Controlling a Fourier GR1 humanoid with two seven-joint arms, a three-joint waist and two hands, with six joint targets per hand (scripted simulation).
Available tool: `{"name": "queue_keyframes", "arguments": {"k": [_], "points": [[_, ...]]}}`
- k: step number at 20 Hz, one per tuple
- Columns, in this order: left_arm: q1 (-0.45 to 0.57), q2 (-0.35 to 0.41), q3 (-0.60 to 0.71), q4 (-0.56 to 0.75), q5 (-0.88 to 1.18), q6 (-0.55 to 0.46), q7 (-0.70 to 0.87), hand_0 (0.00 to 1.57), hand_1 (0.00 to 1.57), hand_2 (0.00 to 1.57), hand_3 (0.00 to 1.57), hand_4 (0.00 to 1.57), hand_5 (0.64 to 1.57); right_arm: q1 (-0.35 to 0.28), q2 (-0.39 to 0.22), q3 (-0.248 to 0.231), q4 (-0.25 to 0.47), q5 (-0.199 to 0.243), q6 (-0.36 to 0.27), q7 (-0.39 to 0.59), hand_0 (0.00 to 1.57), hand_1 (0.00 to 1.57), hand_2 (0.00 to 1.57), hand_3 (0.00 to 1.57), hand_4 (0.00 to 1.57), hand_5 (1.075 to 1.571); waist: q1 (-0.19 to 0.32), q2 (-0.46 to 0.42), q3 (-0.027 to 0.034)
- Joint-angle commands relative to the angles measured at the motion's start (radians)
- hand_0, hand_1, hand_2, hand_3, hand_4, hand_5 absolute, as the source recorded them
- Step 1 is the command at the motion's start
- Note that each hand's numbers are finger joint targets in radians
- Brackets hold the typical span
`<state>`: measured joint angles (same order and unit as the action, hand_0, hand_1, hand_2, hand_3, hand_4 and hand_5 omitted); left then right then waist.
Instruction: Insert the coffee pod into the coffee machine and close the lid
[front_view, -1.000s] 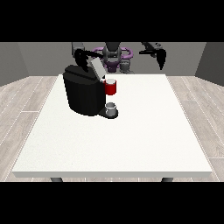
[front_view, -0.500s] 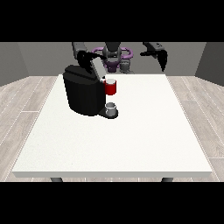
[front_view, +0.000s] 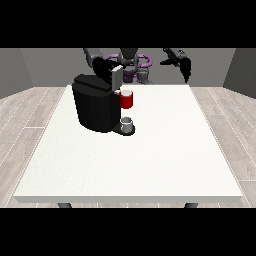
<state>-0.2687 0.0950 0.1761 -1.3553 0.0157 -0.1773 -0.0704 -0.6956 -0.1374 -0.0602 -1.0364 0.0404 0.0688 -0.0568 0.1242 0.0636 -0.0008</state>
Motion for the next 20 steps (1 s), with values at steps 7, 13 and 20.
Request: {"name": "queue_keyframes", "arguments": {"k": [7, 13, 20], "points": [[-0.007, 0.009, -0.006, 0.014, 0.014, 0.001, -0.024, 0.0, 0.0, 0.0, 0.0, 0.17, 1.571, -0.105, 0.042, 0.055, 0.032, 0.089, -0.037, 0.017, 0.0, 0.0, 0.0, 0.0, 0.15, 1.571, 0.017, 0.013, 0.0007], [-0.012, 0.036, -0.015, -0.018, 0.028, -0.024, 0.0, 0.0, 0.0, 0.0, 0.0, 0.2, 1.571, -0.106, 0.063, 0.06, 0.052, 0.108, -0.04, 0.013, 0.0, 0.0, 0.0, 0.0, 0.07, 1.571, 0.008, -0.019, 0.0008], [0.029, -0.009, -0.019, 0.032, 0.013, 0.016, -0.092, 0.0, 0.0, 0.0, 0.0, 0.25, 1.571, -0.024, 0.135, 0.121, -0.036, 0.054, 0.02, -0.076, 0.0, 0.0, 0.0, 0.0, 0.26, 1.571, -0.06, -0.068, 0.0007]]}}
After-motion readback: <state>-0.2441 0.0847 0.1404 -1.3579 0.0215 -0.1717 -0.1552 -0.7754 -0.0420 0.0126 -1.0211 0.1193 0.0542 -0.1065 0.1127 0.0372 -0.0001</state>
